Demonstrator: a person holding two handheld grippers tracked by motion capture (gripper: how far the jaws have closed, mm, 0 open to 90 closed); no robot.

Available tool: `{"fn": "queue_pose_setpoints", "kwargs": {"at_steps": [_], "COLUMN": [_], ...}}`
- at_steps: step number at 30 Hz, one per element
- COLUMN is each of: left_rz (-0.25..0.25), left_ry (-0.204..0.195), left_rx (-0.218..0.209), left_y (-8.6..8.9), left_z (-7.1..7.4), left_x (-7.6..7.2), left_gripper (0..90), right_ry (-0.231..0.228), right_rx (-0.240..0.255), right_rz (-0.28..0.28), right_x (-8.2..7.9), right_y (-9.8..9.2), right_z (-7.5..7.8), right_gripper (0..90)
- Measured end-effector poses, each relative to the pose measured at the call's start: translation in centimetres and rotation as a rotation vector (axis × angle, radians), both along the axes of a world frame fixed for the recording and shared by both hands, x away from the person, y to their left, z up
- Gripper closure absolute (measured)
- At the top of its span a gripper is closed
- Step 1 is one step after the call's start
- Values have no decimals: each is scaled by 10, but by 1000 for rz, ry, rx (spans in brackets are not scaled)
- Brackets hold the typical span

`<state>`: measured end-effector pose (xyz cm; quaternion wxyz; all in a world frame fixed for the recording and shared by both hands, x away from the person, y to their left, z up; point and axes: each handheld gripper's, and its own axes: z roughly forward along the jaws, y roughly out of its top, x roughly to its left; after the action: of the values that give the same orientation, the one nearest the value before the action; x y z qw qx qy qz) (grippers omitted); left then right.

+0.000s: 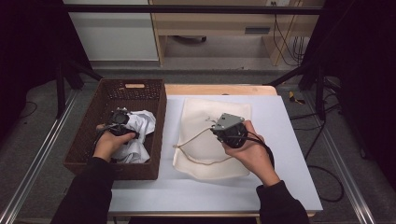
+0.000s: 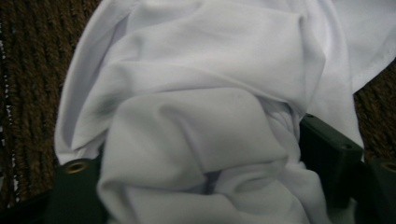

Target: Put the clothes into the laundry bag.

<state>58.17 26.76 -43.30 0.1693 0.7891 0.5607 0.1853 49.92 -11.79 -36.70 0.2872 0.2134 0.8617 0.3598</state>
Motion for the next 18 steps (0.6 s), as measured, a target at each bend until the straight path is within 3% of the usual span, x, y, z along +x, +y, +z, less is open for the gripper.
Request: {"fn": "queue_pose_setpoints", "kwargs": {"at_steps": [4,10,12,16,17,18], "left_rz": [-5,0,-11,-12,-12,-16], "left_ry": [11,-7,-53,-140,-140,-176], "left_rx": [2,-5,25,42,42,59], "left_y": [2,3,1,1,1,3], "left_z": [2,9,16,27,27,33], "left_x": [0,-1,-4,-8,-8,-10], "left_gripper": [426,530,538,543,543,543], "right_ry": [-3,-4,-5,-4,-4,-4], "right_rx": [3,6,5,5,5,5], "right_rz": [-2,-5,-4,-3,-3,-3], "right_x": [0,0,0,1,1,1], "right_y": [-1,-3,-3,-3,-3,-4], "right_z": [1,2,3,2,2,2], "right_gripper": [857,858,858,859,859,859]}}
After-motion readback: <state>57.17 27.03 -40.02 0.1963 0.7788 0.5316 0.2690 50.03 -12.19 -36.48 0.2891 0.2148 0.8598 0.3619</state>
